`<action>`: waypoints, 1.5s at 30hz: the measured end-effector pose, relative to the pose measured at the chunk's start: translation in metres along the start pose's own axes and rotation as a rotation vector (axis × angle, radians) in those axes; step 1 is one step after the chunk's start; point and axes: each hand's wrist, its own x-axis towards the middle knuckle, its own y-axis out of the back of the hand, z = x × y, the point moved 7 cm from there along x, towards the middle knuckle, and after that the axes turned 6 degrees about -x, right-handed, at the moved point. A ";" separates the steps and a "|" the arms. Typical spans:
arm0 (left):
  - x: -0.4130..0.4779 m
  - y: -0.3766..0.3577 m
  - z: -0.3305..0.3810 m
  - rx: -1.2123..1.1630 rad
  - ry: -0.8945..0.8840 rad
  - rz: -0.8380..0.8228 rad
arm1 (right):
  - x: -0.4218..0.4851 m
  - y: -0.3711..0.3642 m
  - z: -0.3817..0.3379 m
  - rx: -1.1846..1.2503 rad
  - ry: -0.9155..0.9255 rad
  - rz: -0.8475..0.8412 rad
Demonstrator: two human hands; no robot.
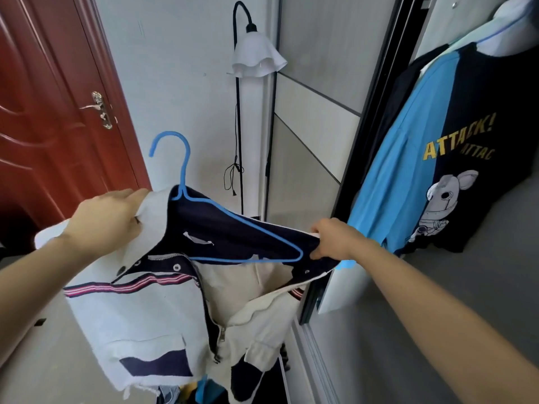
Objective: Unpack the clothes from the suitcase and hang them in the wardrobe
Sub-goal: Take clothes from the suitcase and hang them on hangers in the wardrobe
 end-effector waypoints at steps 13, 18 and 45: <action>0.011 -0.031 0.043 0.138 -0.039 -0.045 | -0.014 0.064 -0.092 1.055 -0.117 0.049; 0.016 -0.018 0.019 -0.103 0.262 0.026 | -0.052 0.047 -0.137 1.152 0.242 -0.454; 0.034 0.055 0.014 -0.743 0.234 0.539 | -0.040 0.134 -0.078 0.695 0.410 0.274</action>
